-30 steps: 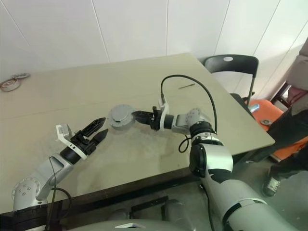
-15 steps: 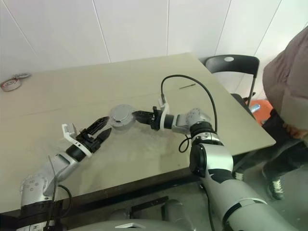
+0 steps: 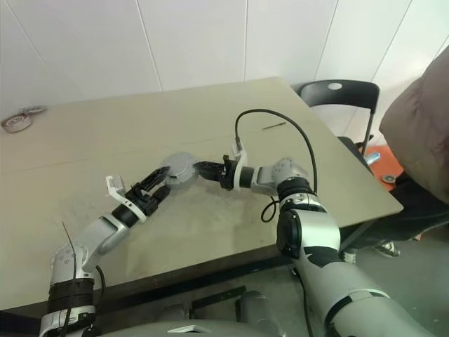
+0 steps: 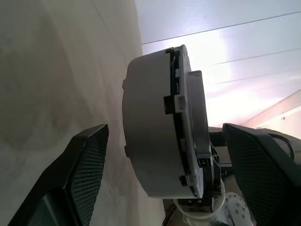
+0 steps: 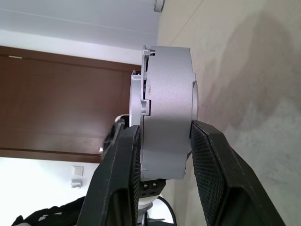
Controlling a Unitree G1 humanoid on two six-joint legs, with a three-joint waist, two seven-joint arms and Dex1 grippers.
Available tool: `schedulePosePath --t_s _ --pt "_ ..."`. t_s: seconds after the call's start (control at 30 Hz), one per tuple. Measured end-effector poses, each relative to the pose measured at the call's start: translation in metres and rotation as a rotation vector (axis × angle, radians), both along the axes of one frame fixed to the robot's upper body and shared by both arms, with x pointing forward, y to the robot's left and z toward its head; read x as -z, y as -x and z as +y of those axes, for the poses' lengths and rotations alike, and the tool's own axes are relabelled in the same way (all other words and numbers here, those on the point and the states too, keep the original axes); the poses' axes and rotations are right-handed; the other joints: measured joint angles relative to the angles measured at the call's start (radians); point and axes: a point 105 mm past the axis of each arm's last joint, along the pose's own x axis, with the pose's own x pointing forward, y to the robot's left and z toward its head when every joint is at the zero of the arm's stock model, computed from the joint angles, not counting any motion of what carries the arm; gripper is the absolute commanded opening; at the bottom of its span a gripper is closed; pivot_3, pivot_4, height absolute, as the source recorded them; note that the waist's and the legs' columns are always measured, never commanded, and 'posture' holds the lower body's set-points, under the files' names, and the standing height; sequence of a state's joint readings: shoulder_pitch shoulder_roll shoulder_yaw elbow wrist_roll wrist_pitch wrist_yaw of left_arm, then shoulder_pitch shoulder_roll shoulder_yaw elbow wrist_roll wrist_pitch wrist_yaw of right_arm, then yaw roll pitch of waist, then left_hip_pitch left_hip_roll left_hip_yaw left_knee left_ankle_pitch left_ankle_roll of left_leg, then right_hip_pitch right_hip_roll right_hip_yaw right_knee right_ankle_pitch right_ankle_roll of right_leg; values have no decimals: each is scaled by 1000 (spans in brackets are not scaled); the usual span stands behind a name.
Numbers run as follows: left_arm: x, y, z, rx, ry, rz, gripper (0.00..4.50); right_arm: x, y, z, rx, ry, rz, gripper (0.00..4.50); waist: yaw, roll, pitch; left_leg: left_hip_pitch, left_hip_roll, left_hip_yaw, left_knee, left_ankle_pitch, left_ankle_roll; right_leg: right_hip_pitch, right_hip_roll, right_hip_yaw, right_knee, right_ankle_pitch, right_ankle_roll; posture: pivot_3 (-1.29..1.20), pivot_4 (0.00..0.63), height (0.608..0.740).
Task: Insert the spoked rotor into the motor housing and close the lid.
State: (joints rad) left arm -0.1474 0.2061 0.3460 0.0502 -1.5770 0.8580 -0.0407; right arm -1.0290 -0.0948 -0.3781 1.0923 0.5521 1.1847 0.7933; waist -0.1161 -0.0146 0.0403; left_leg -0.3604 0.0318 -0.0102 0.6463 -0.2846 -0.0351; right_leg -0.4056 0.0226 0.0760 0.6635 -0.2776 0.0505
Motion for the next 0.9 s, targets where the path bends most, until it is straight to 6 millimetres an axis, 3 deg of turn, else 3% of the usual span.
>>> schedulePosePath --t_s 0.3,0.47,0.9 --pt "-1 -15 -11 31 -39 -26 4113 1 -1 -2 8 7 -8 1320 5 1 0 0 0 -1 0 0 0 0 1 0 0 0 0 0 0 740" --pt "13 -21 -2 18 -68 -33 4113 4 0 -3 9 20 -3 1320 10 1 1 0 0 -1 -1 0 0 0 1 0 0 0 1 0 0 740" --pt "23 -36 2 28 -55 -74 4113 9 0 -4 15 41 6 1320 16 1 1 0 0 -1 -1 0 0 -1 1 0 0 0 1 0 0 740"
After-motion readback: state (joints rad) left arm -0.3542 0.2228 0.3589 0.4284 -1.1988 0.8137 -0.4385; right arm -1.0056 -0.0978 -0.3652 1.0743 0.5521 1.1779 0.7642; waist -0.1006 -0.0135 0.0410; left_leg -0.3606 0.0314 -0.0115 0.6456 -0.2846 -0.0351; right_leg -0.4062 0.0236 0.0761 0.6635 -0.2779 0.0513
